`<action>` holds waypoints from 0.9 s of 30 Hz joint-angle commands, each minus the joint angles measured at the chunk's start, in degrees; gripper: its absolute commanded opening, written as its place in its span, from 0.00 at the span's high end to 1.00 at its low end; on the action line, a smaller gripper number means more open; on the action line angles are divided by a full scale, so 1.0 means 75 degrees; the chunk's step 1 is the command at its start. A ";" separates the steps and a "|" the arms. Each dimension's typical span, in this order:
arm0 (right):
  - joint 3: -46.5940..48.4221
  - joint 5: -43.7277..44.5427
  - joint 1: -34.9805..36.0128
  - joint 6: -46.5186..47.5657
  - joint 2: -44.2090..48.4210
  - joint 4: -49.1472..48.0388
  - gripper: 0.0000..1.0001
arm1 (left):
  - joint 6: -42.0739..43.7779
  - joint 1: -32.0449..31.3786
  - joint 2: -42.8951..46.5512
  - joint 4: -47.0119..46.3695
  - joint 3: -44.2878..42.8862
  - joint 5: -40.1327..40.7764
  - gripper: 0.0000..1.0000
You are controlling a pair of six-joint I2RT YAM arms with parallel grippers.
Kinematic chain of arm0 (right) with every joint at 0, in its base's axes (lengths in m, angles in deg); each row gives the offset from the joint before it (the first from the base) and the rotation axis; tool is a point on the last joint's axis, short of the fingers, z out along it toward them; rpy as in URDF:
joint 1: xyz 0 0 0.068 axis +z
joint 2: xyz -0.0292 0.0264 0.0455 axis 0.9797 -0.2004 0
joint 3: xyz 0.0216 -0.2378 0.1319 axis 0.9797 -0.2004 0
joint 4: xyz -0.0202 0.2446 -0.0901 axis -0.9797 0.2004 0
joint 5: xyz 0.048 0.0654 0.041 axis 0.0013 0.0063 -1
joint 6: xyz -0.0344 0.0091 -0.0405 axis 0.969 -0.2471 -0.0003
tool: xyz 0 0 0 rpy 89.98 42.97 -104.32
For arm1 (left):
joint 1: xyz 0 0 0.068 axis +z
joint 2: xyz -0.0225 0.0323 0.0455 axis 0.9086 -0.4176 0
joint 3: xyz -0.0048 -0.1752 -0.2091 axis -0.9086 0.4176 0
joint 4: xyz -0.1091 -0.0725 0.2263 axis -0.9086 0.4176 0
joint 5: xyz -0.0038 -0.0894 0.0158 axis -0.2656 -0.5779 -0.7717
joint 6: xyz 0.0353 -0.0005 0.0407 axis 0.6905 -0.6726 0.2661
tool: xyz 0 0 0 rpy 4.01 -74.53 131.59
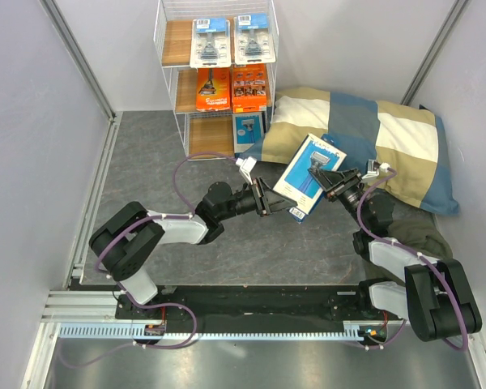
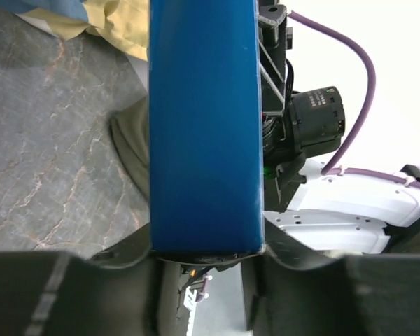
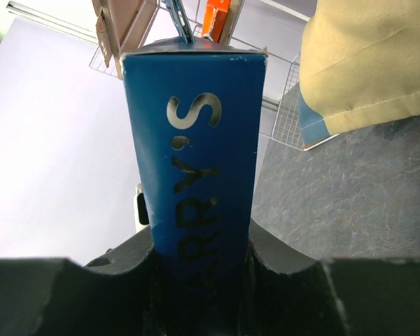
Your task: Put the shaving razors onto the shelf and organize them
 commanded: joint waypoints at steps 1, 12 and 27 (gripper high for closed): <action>0.0267 -0.0156 0.0013 0.0059 0.0027 -0.0554 0.68 | -0.0170 -0.0075 0.0013 -0.0595 -0.0320 -0.0193 0.71; 0.0267 -0.0273 0.0002 0.0117 0.0027 -0.0331 0.20 | -0.0171 -0.0029 -0.0022 -0.0700 -0.0273 -0.0017 0.78; 0.0197 -0.0250 0.0002 0.0563 0.0566 0.0548 0.03 | -0.0135 0.1036 0.0552 -0.0665 0.0394 -0.0075 0.80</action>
